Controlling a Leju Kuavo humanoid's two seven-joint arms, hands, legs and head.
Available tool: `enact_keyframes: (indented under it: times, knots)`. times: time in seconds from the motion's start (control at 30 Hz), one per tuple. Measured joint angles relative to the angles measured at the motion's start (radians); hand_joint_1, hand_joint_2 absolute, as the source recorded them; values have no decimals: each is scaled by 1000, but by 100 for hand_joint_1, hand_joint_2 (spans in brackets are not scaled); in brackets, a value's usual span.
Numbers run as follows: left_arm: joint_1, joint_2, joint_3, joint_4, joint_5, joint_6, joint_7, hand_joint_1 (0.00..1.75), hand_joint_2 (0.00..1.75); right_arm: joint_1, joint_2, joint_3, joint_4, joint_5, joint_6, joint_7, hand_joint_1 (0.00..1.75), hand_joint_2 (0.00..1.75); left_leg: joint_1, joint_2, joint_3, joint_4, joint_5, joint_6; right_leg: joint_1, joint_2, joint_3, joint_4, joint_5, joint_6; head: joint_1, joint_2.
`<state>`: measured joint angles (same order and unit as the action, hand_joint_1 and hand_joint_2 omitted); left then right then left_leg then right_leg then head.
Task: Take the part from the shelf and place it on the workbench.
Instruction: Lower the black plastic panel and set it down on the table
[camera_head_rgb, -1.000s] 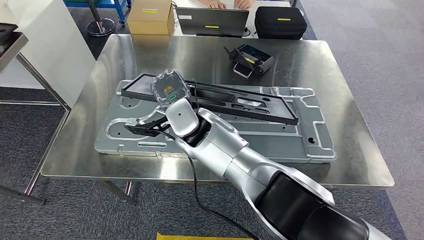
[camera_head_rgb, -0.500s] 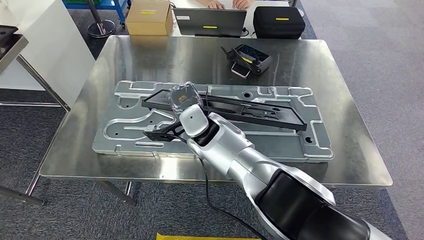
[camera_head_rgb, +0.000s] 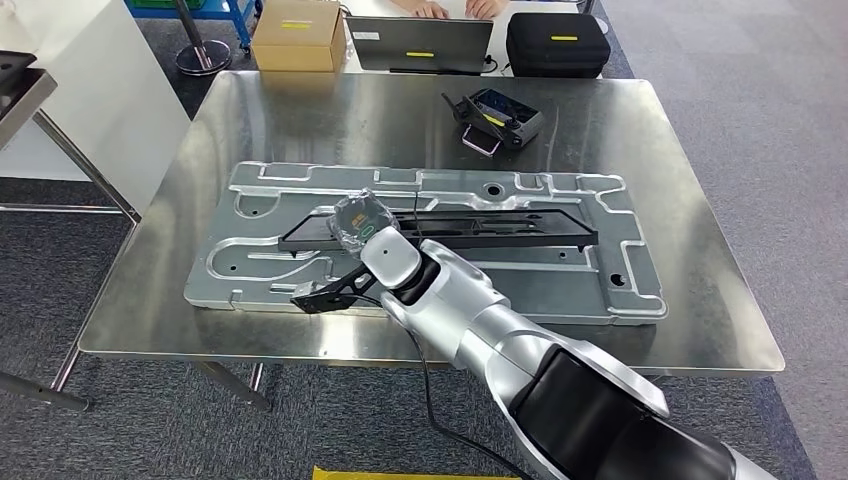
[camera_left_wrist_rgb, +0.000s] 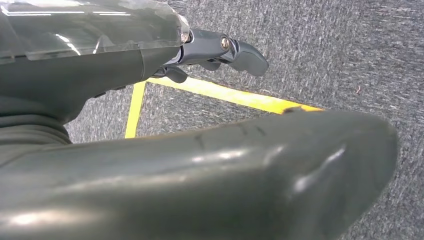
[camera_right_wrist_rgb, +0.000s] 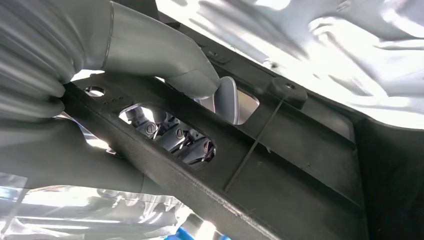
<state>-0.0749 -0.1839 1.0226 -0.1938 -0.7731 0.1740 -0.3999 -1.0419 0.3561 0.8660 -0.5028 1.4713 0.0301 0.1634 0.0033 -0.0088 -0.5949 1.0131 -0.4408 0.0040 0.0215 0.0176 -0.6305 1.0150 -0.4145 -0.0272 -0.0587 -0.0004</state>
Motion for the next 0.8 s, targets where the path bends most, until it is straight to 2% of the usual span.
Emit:
enact_keyframes:
  times: [0.23,0.53,0.67,0.73,0.8]
  knots:
    - [0,0,1,0,8,14,10,0,0,12,0,55,-7,-39,1,0,175,175,0,0,0,0,0,0,0,0,0,0,0,0,0,0]
    - [0,0,8,0,12,32,14,0,0,5,0,111,-8,-97,21,49,175,175,0,0,0,0,0,0,0,0,0,0,0,0,0,0]
    - [0,0,9,0,10,38,14,0,175,-1,0,126,-8,-107,21,55,0,175,0,0,0,0,0,0,0,0,0,0,0,0,0,0]
    - [0,0,9,0,7,43,15,0,175,-5,0,133,-7,-115,21,55,0,175,0,0,0,0,0,0,0,0,0,0,0,0,0,0]
    - [0,0,9,0,5,48,17,0,87,-8,0,142,-6,-124,21,55,0,175,0,0,0,0,0,0,0,0,0,0,0,0,0,0]
